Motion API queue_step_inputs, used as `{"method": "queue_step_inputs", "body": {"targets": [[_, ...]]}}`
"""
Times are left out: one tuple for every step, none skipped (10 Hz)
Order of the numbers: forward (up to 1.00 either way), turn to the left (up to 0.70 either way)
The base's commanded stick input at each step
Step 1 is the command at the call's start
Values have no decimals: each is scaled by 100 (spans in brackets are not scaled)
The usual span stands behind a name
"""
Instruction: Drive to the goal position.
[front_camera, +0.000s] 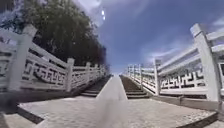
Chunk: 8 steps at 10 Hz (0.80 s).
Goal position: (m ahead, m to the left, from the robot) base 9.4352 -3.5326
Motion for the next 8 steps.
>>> {"method": "queue_step_inputs", "body": {"targets": [[45,0],[45,0],[45,0],[45,0],[45,-5],[45,-22],[45,-25],[45,-25]]}}
